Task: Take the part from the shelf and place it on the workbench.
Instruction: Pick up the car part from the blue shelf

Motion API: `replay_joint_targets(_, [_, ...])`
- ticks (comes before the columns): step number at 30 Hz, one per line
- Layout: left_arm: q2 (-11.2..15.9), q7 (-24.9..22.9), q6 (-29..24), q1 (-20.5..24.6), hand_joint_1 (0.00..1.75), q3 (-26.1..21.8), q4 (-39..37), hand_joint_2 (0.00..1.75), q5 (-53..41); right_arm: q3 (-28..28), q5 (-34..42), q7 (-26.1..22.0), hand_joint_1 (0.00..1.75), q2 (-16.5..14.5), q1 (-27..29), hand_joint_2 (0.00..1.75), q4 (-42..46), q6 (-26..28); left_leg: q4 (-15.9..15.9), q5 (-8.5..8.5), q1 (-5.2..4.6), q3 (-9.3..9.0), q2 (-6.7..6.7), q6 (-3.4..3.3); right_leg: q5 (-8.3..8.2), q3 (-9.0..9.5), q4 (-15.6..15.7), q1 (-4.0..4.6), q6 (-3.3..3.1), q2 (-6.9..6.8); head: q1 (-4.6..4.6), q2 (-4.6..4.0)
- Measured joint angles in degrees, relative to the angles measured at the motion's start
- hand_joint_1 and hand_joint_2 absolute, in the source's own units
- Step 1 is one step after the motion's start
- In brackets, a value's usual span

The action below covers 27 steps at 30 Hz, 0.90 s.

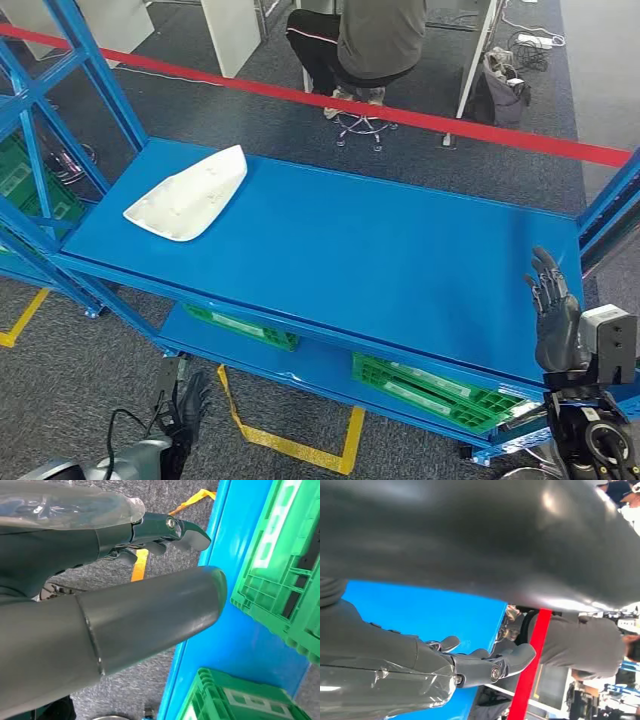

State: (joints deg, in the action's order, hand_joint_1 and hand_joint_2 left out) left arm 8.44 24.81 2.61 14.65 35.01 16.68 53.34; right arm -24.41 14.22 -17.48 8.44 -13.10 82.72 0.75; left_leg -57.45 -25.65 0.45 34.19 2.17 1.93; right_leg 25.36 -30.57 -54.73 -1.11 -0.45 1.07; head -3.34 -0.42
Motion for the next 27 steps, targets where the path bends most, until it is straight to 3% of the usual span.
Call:
replay_joint_targets(2, [-0.01,-0.25,0.42,0.11,0.0,0.0,0.0,0.0,0.51,0.04,-0.09,0.12,0.0,0.05,-0.08,0.0,0.01,-0.09,-4.89,-2.14,0.04,2.5,-0.65,0.2,0.08,0.0,0.03,0.11,-0.24,-0.5,-0.22,0.0])
replay_joint_targets(4, [-0.05,-0.54,1.08,0.02,0.0,0.0,0.0,0.0,1.2,0.1,-0.21,0.35,0.0,0.17,-0.21,0.0,0.01,-0.2,-12.86,-5.08,0.1,6.74,-1.46,0.46,0.2,0.0,0.05,0.29,-0.55,-1.37,-0.48,0.0])
replay_joint_targets(5, [-0.08,-0.59,1.31,-0.12,0.0,-0.01,0.0,0.0,1.41,0.13,-0.24,0.46,0.0,0.22,-0.29,0.0,0.01,-0.22,-14.57,-5.22,0.11,7.77,-1.59,0.49,0.24,0.02,0.05,0.35,-0.6,-1.74,-0.51,0.0])
replay_joint_targets(6, [-0.08,-0.6,1.45,-0.22,0.0,-0.01,0.0,0.0,1.54,0.13,-0.31,0.54,0.0,0.24,-0.44,0.0,0.01,-0.24,-13.69,-4.18,0.11,7.49,-1.69,0.41,0.28,0.06,0.05,0.4,-0.62,-2.07,-0.59,0.0])
replay_joint_targets(7, [-0.05,-0.61,1.58,-0.24,0.0,-0.01,0.0,0.0,1.65,0.12,-0.37,0.61,0.0,0.24,-0.64,0.0,0.01,-0.26,-10.53,-2.28,0.08,5.98,-1.9,0.21,0.33,0.16,0.05,0.44,-0.59,-2.38,-0.69,0.0])
replay_joint_targets(9, [0.07,-0.61,1.67,-0.05,0.0,0.0,0.0,0.0,1.75,0.12,-0.46,0.69,0.0,0.25,-1.16,0.0,0.01,-0.28,-1.65,1.42,-0.25,1.45,-3.48,-0.46,0.56,0.35,-0.01,0.68,-0.35,-2.97,-0.9,0.0])
replay_joint_targets(10, [0.1,-0.61,1.69,0.1,0.0,0.0,0.0,0.0,1.79,0.12,-0.47,0.73,0.0,0.28,-1.4,0.0,0.01,-0.3,1.47,2.37,-0.46,-0.11,-4.13,-0.83,0.68,0.42,-0.02,0.84,-0.15,-3.26,-0.93,0.0])
replay_joint_targets(11, [0.14,-0.61,1.69,0.21,0.0,0.0,0.0,0.0,1.83,0.13,-0.47,0.76,0.0,0.34,-1.58,0.0,0.0,-0.3,3.12,2.65,-0.69,-0.88,-4.55,-1.13,0.82,0.48,-0.03,0.98,0.08,-3.54,-0.85,0.0])
replay_joint_targets(13, [0.19,-0.62,1.69,0.24,0.0,0.0,0.0,0.0,1.94,0.1,-0.47,0.83,0.0,0.44,-1.84,0.0,-0.01,-0.3,3.65,2.67,-0.79,-0.98,-3.89,-1.65,1.0,0.7,0.13,1.08,0.6,-4.16,-0.6,0.0])
replay_joint_targets(15, [0.19,-0.63,1.69,0.2,0.0,0.0,0.0,0.0,2.02,0.05,-0.49,0.84,0.0,0.48,-2.12,0.0,-0.03,-0.32,4.07,2.86,-0.52,-1.28,-3.2,-2.18,2.11,0.28,-1.07,0.93,1.22,-3.57,-0.4,0.0])
replay_joint_targets(16, [0.17,-0.63,1.69,0.23,0.0,0.0,0.0,0.0,2.03,0.04,-0.5,0.84,0.0,0.51,-2.32,0.0,-0.07,-0.32,4.27,2.96,-0.35,-1.45,-2.87,-2.45,3.49,-0.72,-3.34,0.84,1.49,-2.86,-0.19,0.0])
replay_joint_targets(18, [0.14,-0.63,1.69,0.27,0.0,0.0,-0.01,0.0,2.0,0.02,-0.51,0.87,0.0,0.6,-2.62,0.0,-0.27,-0.33,4.32,2.94,-0.3,-1.54,-2.15,-2.75,7.16,-4.38,-11.14,0.71,1.89,-1.58,0.19,0.0])
replay_joint_targets(19, [0.14,-0.63,1.68,0.24,0.0,0.0,-0.01,0.0,1.95,-0.01,-0.51,0.9,0.0,0.64,-2.69,0.0,-0.46,-0.36,4.31,2.91,-0.32,-1.56,-1.73,-2.82,8.48,-6.33,-15.05,0.68,2.04,-1.37,0.3,0.0])
replay_joint_targets(20, [0.13,-0.62,1.65,0.17,0.0,0.0,-0.01,0.0,1.91,-0.04,-0.5,0.91,0.0,0.69,-2.72,0.0,-0.67,-0.4,4.29,2.88,-0.32,-1.6,-1.27,-2.84,8.77,-7.6,-17.31,0.63,2.15,-1.3,0.32,0.0])
replay_joint_targets(21, [0.12,-0.61,1.61,0.1,0.0,0.0,-0.01,0.0,1.86,-0.07,-0.48,0.93,0.0,0.72,-2.8,0.0,-0.87,-0.46,4.27,2.83,-0.3,-1.68,-0.76,-2.82,7.82,-7.78,-17.19,0.54,2.2,-1.27,0.35,0.0])
replay_joint_targets(22, [0.1,-0.6,1.58,0.05,0.0,0.0,-0.01,0.0,1.84,-0.1,-0.46,0.93,0.0,0.75,-2.99,0.0,-1.05,-0.52,4.22,2.76,-0.28,-1.82,-0.26,-2.74,5.82,-6.84,-14.67,0.43,2.21,-1.19,0.37,0.0])
replay_joint_targets(24, [0.05,-0.56,1.54,0.03,0.0,0.0,-0.01,0.0,1.83,-0.19,-0.44,0.93,0.0,0.78,-3.67,0.0,-1.37,-0.66,4.03,2.52,-0.32,-2.01,0.68,-2.4,1.44,-3.36,-6.44,0.16,2.12,-0.09,0.46,0.0])
replay_joint_targets(25, [0.05,-0.52,1.53,0.06,0.0,0.0,-0.01,0.0,1.85,-0.27,-0.44,0.93,0.0,0.79,-4.06,0.0,-1.51,-0.72,3.85,2.45,-0.37,-1.89,1.07,-2.16,0.38,-1.84,-3.2,0.06,1.99,0.58,0.49,0.0])
replay_joint_targets(27, [0.1,-0.44,1.5,-0.01,0.0,0.0,-0.02,0.0,1.89,-0.47,-0.43,0.97,0.0,0.81,-4.53,0.0,-1.82,-0.76,3.71,2.59,-0.37,-1.4,1.77,-1.59,0.34,-0.66,-0.82,0.09,1.6,1.3,0.44,0.0])
